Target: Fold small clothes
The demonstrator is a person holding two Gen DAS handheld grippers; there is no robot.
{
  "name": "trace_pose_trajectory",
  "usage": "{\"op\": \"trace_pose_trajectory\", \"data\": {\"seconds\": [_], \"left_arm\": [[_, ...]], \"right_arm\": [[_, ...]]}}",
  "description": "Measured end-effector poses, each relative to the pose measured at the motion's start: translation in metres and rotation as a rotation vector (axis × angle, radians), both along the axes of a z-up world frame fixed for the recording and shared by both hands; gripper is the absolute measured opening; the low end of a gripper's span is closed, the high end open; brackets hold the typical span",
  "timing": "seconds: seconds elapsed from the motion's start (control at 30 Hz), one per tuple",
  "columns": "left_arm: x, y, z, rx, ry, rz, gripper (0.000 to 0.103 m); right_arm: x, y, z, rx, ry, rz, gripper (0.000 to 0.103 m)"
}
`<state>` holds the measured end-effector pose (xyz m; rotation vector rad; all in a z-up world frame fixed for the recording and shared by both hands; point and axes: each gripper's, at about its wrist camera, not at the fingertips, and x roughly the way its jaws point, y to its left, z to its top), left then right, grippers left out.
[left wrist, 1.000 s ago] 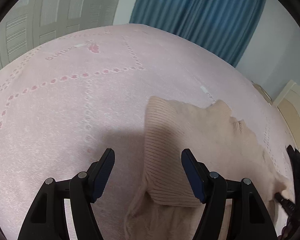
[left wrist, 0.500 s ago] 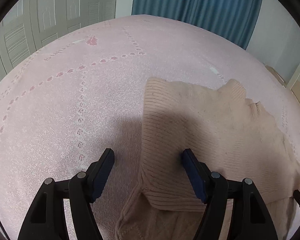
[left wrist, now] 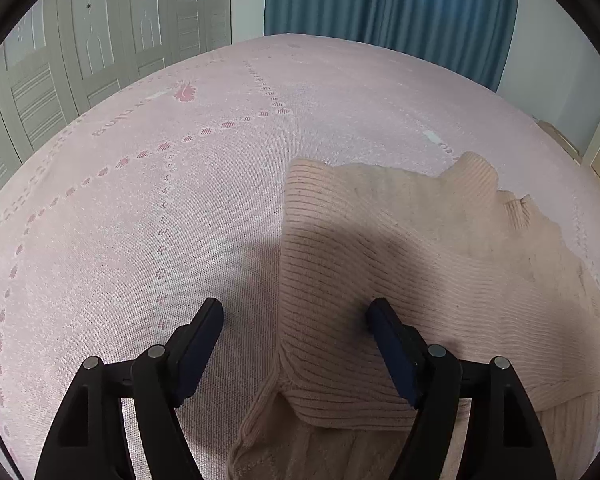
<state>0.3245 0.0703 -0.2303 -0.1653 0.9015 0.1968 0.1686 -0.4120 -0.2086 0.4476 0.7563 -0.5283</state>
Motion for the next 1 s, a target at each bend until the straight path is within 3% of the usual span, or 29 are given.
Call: {"op": "trace_pose_trajectory", "data": {"seconds": [0.2, 0.4, 0.53, 0.77, 0.87, 0.93, 1.0], "left_arm": [[0.002, -0.001, -0.001, 0.005, -0.003, 0.009, 0.077], [0.004, 0.001, -0.003, -0.006, -0.003, 0.022, 0.08], [0.003, 0.0, -0.003, -0.006, -0.005, 0.022, 0.08], [0.004, 0.0, -0.004, -0.006, -0.007, 0.022, 0.081], [0.004, 0.001, -0.004, -0.007, -0.007, 0.022, 0.081], [0.004, 0.001, -0.004, -0.006, -0.008, 0.021, 0.081], [0.004, 0.001, -0.003, -0.006, -0.008, 0.02, 0.081]], "right_arm": [[0.004, -0.05, -0.034, 0.19, 0.07, 0.004, 0.059], [0.013, -0.051, -0.042, 0.152, 0.064, -0.022, 0.059], [0.011, -0.072, -0.04, 0.136, 0.041, -0.1, 0.051], [0.007, -0.113, -0.036, 0.105, 0.049, -0.213, 0.05], [0.001, -0.13, -0.037, 0.093, 0.055, -0.248, 0.033], [0.001, -0.138, -0.036, 0.09, 0.057, -0.232, 0.016], [0.0, -0.14, -0.033, 0.08, 0.048, -0.216, 0.011]]}}
